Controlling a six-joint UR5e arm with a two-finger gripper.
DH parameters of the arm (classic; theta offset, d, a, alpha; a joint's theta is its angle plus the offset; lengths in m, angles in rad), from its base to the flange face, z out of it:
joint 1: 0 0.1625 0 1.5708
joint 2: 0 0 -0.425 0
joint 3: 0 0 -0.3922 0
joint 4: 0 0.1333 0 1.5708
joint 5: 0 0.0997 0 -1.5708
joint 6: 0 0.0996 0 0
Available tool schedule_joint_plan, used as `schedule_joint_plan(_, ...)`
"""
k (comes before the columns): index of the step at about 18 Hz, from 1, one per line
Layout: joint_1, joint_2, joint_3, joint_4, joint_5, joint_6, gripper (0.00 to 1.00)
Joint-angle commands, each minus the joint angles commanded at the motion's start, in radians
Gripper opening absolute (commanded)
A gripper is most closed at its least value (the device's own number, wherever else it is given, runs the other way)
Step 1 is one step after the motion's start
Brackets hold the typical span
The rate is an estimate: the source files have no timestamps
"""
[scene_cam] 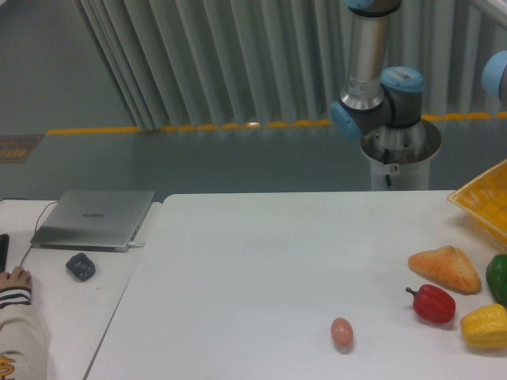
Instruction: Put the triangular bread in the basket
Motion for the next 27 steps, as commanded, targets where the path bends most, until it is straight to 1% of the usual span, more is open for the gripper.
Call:
schedule_joint_plan(10,-0.002,0.002,-0.003,0.002,-0.005,-0.005,1.0)
schedule_joint_plan(14,-0.029,0.002,0.003,0.003,-0.003,-0.015,1.0)
schedule_joint_plan(22,-0.115,0.017,0.011,0.003,-0.003,-0.227,1.0)
schedule_joint_plan(25,-0.176,0.008,0.02,0.005,-0.002,-0.349,1.0)
schedule_joint_plan(27,-0.216,0.0,0.021,0.021,0.0,-0.435,1.0)
